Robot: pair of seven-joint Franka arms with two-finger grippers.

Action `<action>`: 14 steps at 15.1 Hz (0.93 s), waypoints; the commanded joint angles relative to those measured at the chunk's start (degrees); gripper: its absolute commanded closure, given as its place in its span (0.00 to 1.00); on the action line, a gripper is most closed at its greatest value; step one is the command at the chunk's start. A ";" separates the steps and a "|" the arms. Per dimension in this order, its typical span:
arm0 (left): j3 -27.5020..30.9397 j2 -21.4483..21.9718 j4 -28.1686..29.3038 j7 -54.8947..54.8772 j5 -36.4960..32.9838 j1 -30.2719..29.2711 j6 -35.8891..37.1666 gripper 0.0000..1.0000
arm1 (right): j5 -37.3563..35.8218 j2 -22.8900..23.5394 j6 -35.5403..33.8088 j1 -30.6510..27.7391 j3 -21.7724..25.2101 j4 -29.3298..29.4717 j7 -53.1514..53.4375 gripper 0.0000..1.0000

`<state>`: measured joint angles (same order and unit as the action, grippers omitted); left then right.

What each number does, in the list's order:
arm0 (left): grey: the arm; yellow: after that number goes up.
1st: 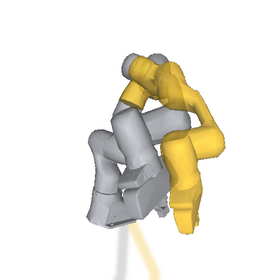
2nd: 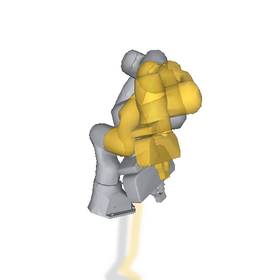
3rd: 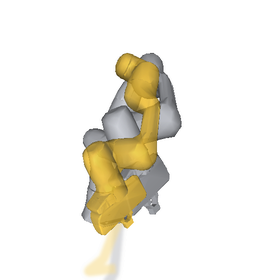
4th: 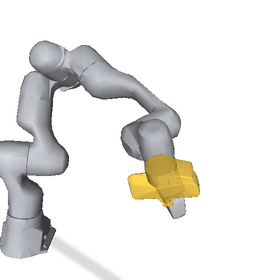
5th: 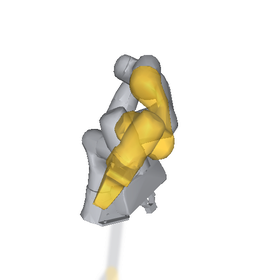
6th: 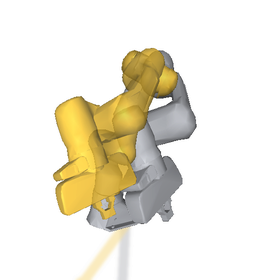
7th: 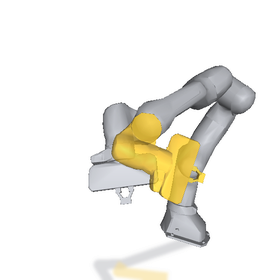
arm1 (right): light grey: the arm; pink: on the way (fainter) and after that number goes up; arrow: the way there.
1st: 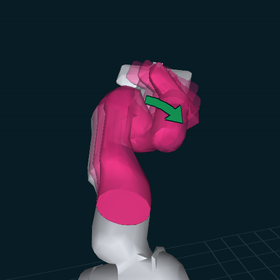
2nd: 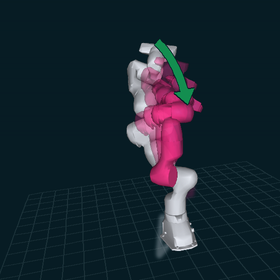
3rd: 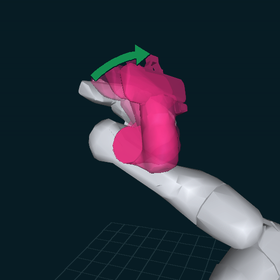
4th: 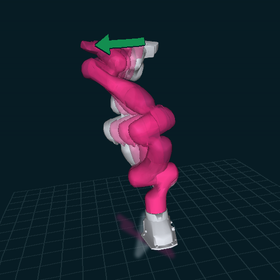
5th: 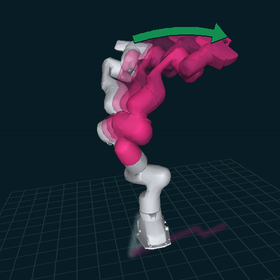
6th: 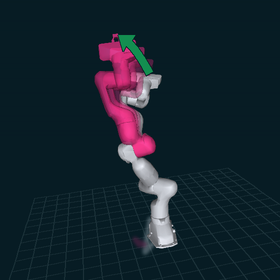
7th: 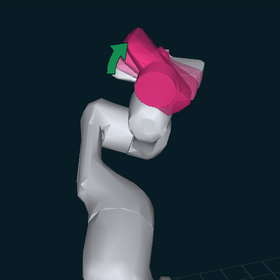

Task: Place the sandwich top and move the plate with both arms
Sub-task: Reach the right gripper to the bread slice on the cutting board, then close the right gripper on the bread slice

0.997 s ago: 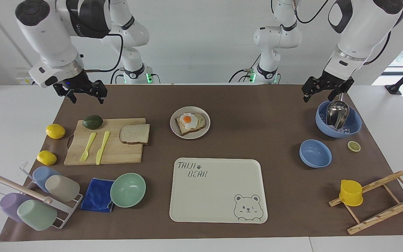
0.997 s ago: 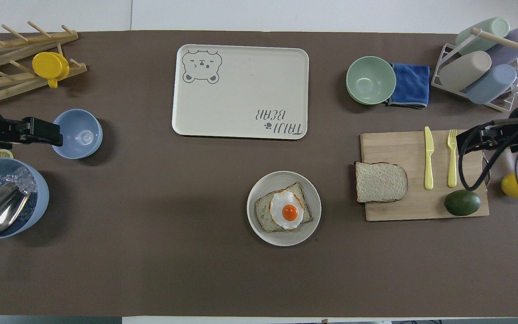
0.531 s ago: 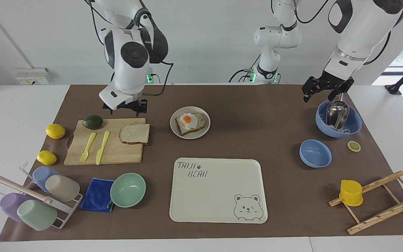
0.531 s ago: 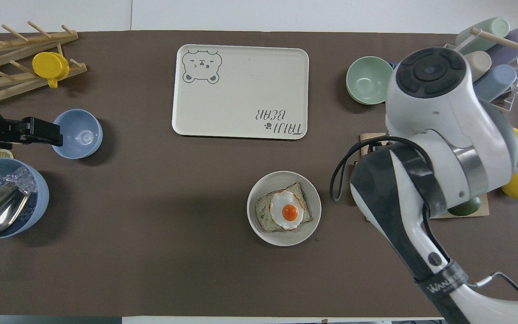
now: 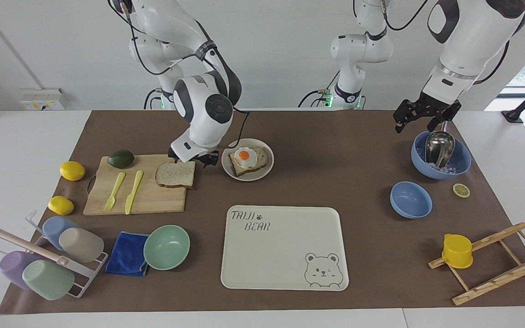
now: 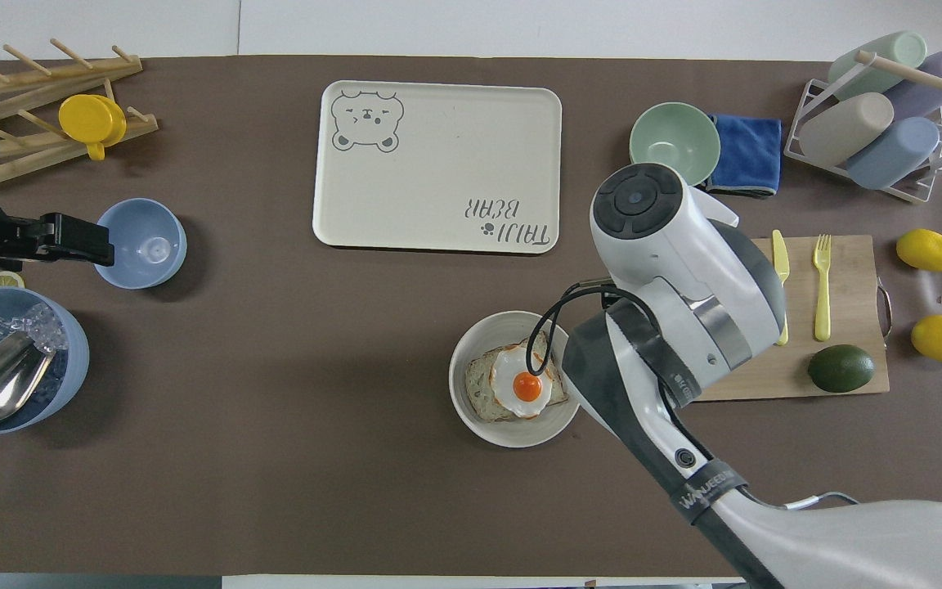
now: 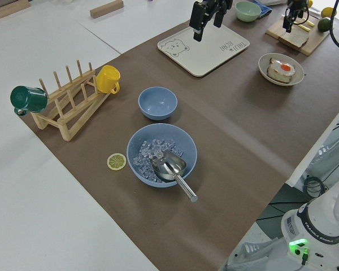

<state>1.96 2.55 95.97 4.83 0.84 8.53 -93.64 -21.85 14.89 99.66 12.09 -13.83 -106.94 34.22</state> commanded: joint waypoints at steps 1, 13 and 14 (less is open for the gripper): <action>0.23 0.52 -0.35 0.00 -1.02 0.17 1.09 0.00 | -3.01 0.14 2.90 -0.49 -0.32 -3.26 1.37 0.00; 0.23 0.52 -0.35 0.00 -1.02 0.17 1.00 0.00 | -5.30 -1.26 11.79 -1.72 -0.32 -13.47 6.73 0.00; 0.23 0.52 -0.35 0.00 -1.02 0.17 1.00 0.00 | -5.92 -1.35 11.79 -1.81 -0.24 -14.08 6.73 0.00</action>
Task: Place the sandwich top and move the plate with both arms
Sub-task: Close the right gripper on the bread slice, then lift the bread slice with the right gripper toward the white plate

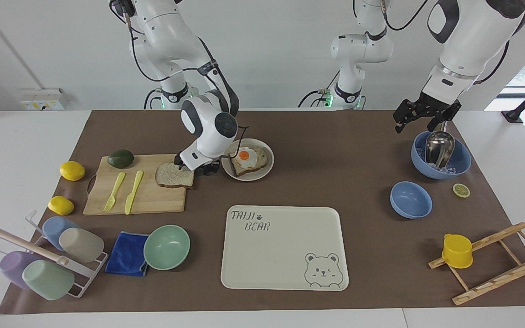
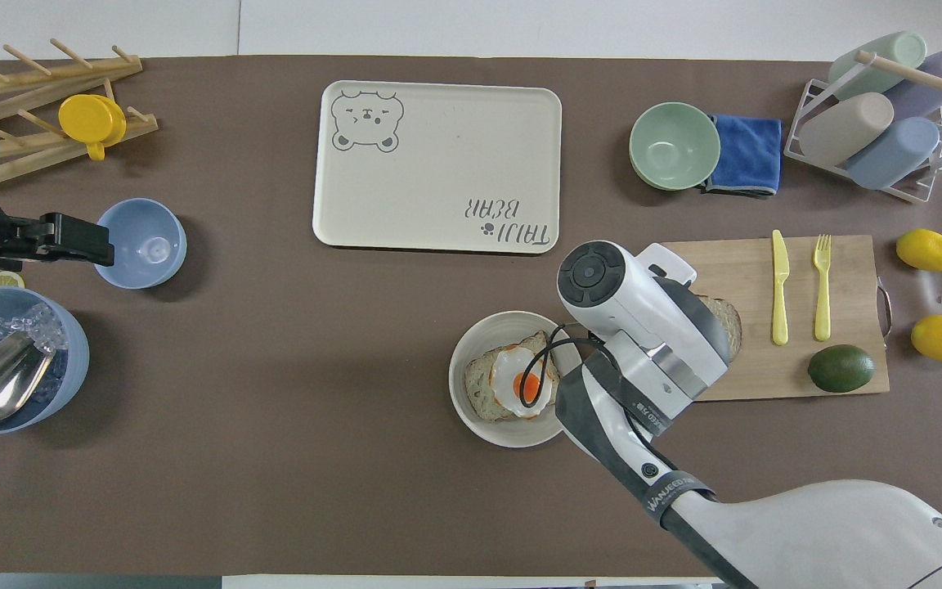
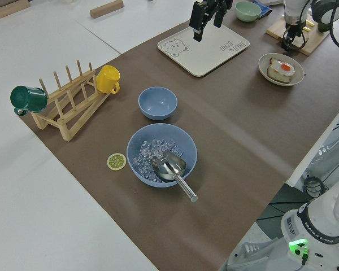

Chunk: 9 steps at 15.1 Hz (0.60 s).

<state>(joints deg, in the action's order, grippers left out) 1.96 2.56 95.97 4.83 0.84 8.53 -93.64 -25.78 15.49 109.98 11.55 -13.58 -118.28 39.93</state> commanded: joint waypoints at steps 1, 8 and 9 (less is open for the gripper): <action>0.23 0.52 -0.35 0.00 -1.02 0.17 1.09 0.00 | -2.87 -2.21 1.46 -1.27 -0.57 -3.18 1.03 0.00; 0.23 0.52 -0.35 0.00 -1.02 0.17 1.01 0.00 | -5.25 -2.74 1.46 -1.79 -0.57 -4.59 0.68 0.38; 0.23 0.52 -0.35 0.00 -1.02 0.17 1.00 0.00 | -5.25 -2.74 1.46 -1.88 -0.57 -4.85 0.51 0.52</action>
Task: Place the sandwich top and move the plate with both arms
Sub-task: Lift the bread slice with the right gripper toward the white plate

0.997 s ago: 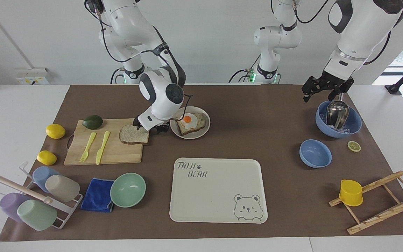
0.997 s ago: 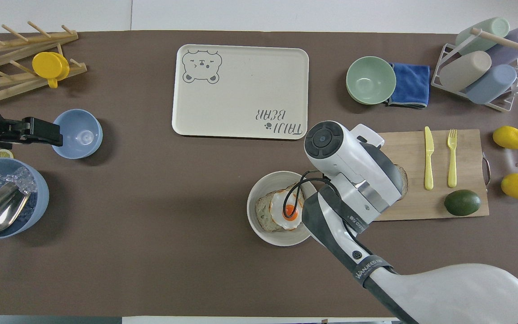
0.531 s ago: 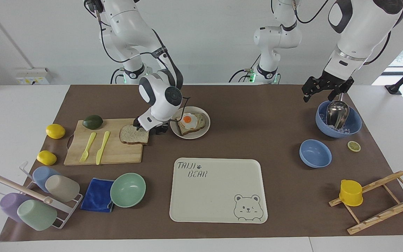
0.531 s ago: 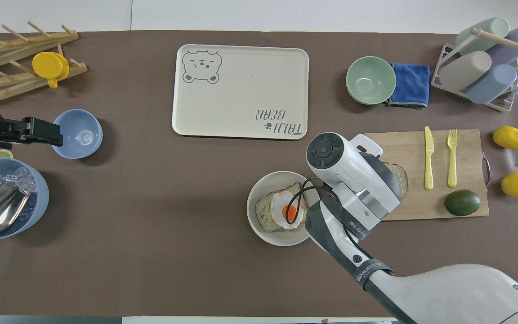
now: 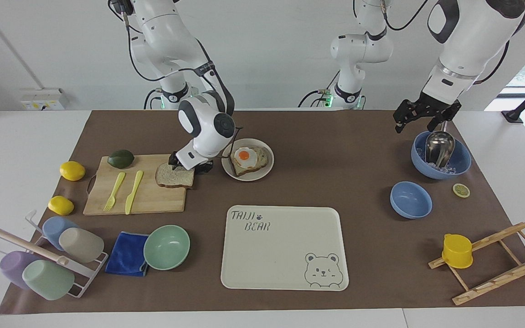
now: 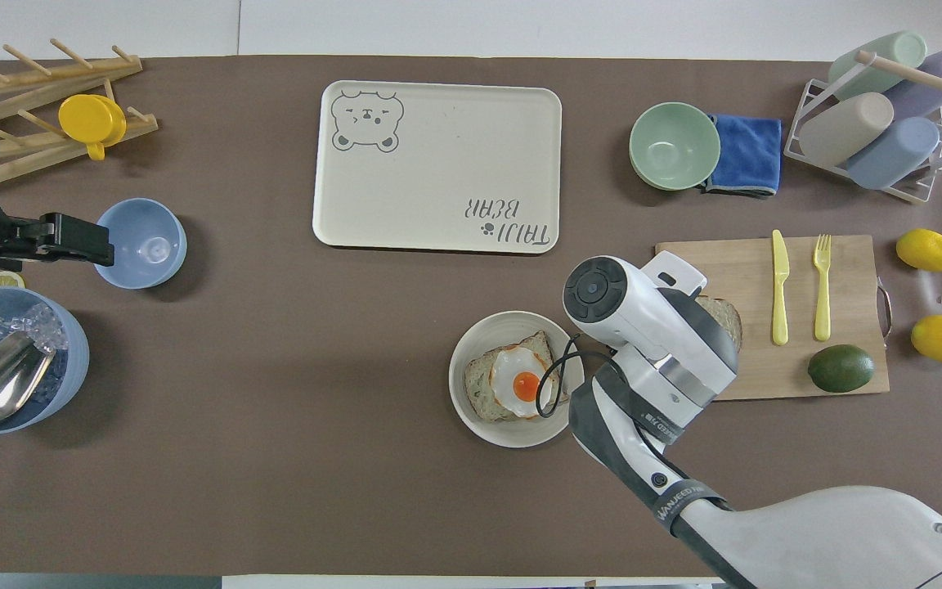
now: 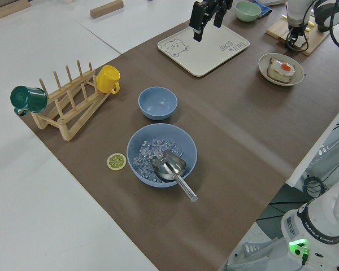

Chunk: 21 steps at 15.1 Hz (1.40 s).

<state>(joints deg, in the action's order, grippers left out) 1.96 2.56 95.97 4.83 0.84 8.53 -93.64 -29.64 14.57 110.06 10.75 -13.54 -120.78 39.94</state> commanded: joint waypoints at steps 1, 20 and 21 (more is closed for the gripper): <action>0.23 0.52 -0.35 0.00 -1.11 0.17 1.09 0.00 | -1.39 -1.83 1.39 -1.08 -0.61 -2.36 0.23 0.73; 0.23 0.52 -0.35 0.00 -1.11 0.17 1.09 0.00 | -0.51 4.06 -19.25 -0.03 -10.97 18.02 -1.89 1.00; 0.23 0.52 -0.35 0.00 -1.02 0.26 1.09 0.00 | -0.42 4.58 -20.92 -0.03 -11.94 19.34 -1.54 1.00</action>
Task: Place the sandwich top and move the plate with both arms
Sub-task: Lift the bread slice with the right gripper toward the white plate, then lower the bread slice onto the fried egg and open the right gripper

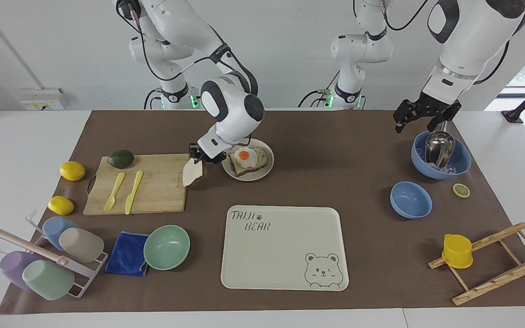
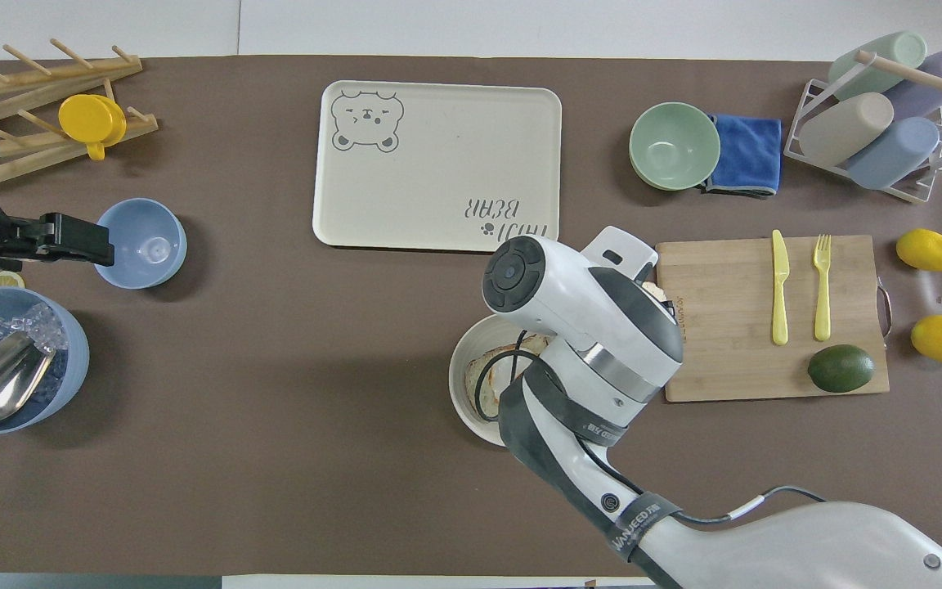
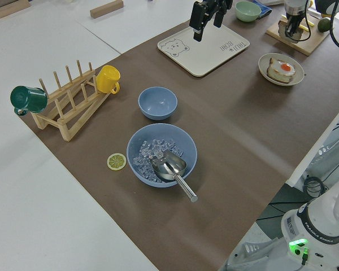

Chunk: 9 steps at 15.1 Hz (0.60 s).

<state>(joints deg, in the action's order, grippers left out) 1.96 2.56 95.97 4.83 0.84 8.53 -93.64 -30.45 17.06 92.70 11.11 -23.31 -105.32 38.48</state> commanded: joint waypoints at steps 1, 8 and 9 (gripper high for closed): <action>0.23 0.52 -0.35 0.00 -1.02 0.17 1.09 0.00 | 0.48 2.54 -5.06 -0.38 -3.05 5.46 0.63 1.00; 0.23 0.52 -0.35 0.00 -1.02 0.17 1.09 0.00 | 0.65 4.47 -13.95 2.95 -6.22 12.95 4.66 1.00; 0.23 0.52 -0.35 -0.09 -1.11 0.17 1.09 0.00 | 1.26 4.39 -14.04 3.56 -6.22 12.95 6.33 1.00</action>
<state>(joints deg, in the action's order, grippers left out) 1.96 2.56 95.97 4.83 0.84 8.53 -93.64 -30.21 20.18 80.48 13.44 -28.89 -94.13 41.43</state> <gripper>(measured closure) 0.000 0.899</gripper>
